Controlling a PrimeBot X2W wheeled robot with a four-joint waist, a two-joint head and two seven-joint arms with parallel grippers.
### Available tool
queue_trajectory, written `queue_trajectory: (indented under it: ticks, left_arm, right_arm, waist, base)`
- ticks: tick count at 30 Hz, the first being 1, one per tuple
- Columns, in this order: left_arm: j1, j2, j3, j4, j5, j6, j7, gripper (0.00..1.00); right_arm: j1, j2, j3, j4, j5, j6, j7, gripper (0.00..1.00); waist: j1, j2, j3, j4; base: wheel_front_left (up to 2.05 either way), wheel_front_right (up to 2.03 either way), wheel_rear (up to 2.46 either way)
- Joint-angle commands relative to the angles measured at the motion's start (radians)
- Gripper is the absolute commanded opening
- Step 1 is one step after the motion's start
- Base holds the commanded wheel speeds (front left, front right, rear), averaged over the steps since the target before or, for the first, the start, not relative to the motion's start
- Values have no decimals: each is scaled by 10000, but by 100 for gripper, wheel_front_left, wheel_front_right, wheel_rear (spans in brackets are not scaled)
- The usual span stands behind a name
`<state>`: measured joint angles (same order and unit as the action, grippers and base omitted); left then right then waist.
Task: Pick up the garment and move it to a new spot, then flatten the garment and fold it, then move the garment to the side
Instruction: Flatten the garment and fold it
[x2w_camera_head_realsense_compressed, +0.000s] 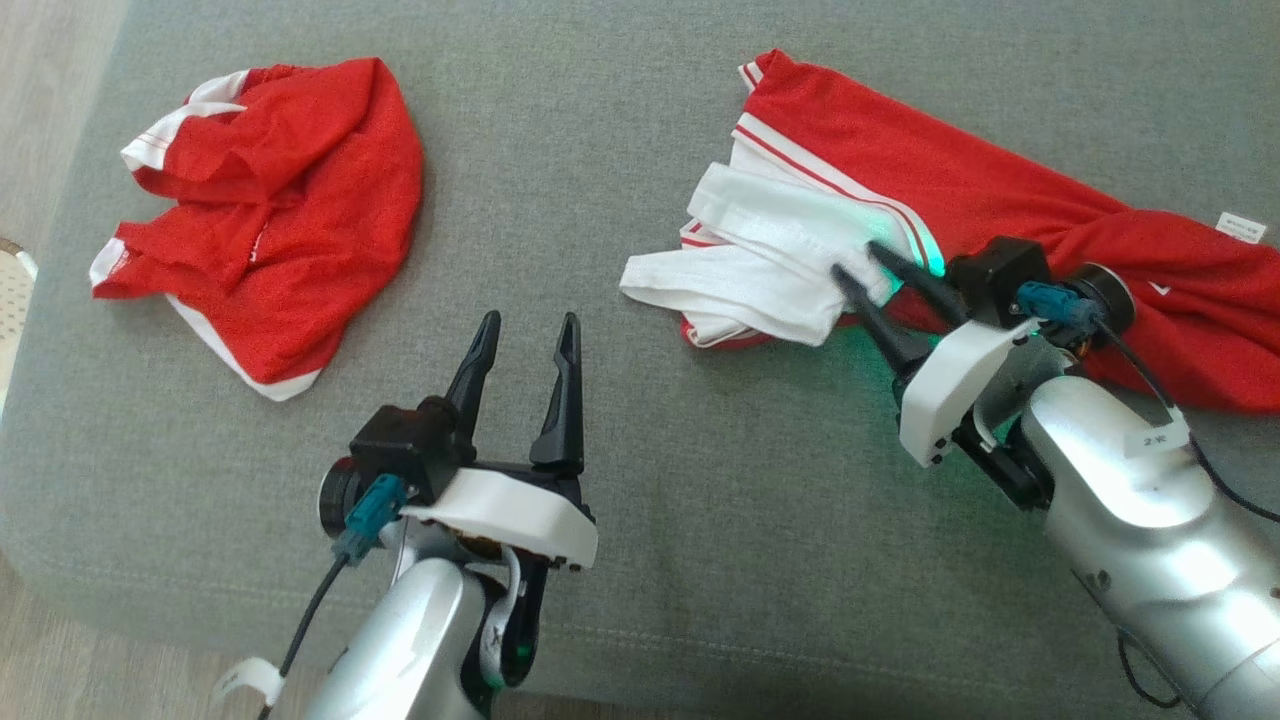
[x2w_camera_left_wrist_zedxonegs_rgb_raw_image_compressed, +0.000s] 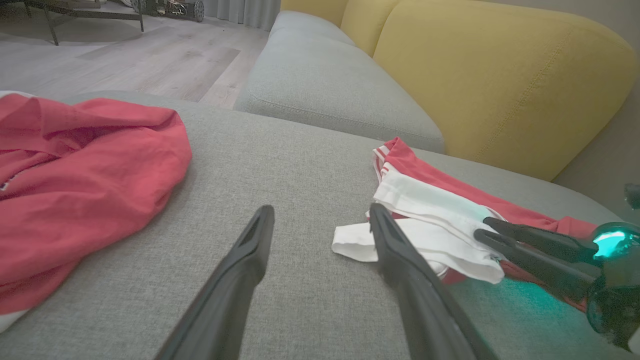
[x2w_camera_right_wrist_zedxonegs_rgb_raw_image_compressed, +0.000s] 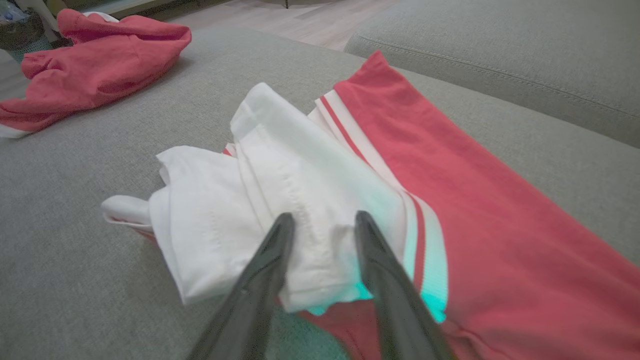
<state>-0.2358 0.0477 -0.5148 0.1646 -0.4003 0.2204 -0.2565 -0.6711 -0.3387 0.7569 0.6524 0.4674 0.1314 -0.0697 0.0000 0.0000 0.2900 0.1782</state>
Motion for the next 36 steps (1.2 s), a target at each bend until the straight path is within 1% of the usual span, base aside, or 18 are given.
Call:
queue_trajectory:
  ticks: [1, 6, 11, 15, 19, 21, 23, 27, 28, 29, 31, 33, 36]
  left_arm:
    - [-339, 26, 226, -359, -53, 86, -53, 100]
    - [-290, 26, 256, -321, -51, 114, -53, 100]
    - [-232, 26, 333, -294, -34, 97, -53, 100]
    - [-222, 26, 327, -300, -35, 57, -53, 100]
    - [-284, 26, 175, -348, -22, 4, -53, 100]
    - [-375, 26, 69, -338, -6, -25, -53, 100]
    - [-479, 26, -55, -347, -31, -25, -53, 100]
    - [-659, 26, -285, -398, -115, 36, -53, 100]
    - [-705, 26, -334, -414, -134, 56, -53, 100]
    - [-744, 26, -370, -426, -150, 83, -53, 100]
    - [-792, 26, -422, -444, -174, 129, -53, 100]
    - [-799, 26, -439, -454, -182, 178, -53, 100]
    - [-825, 26, -337, -419, -159, 249, -53, 100]
  right_arm:
    - [-237, -99, 136, -182, 193, -7, -178, 0]
    - [-392, -204, 180, -259, 439, -7, -282, 0]
    - [-479, -535, 356, -746, 747, -7, -11, 0]
    - [-732, -924, -123, -1088, 983, -7, 110, 0]
    - [-1467, -1537, -604, -1138, 1000, -7, 473, 0]
    - [-2040, -1927, -984, -950, 1089, -7, 653, 0]
    - [-2692, -2372, -1309, -591, 931, -7, 733, 0]
    - [-4020, -2953, -2027, 695, 440, -7, 665, 0]
    - [-4360, -3055, -2186, 1114, 157, -7, 547, 18]
    - [-4660, -3091, -2393, 1636, -81, -7, 497, 100]
    - [-5076, -2921, -2781, 2678, -286, -7, 579, 100]
    - [-5337, -2690, -3076, 3449, -358, -7, 524, 100]
    - [-5475, -2295, -3125, 4107, -645, -7, 135, 100]
  waist:
    - [0, 0, -28, -15]
    - [0, 0, -150, -114]
    - [0, 0, -330, -312]
    - [0, 0, -357, -434]
    - [0, 0, -165, -374]
    - [0, 0, 3, -233]
    - [0, 0, 181, -36]
    - [0, 0, 553, 357]
    - [0, 0, 641, 437]
    - [0, 0, 711, 495]
    - [0, 0, 793, 567]
    - [0, 0, 816, 565]
    - [0, 0, 804, 372]
  base:
    - [0, 0, 0]
    - [0, 0, 0]
    - [0, 0, 0]
    - [0, 0, 0]
    - [0, 0, 0]
    - [0, 0, 0]
    - [0, 0, 0]
    - [0, 0, 0]
    - [0, 0, 0]
    - [0, 0, 0]
    - [0, 0, 0]
    - [0, 0, 0]
    - [0, 0, 0]
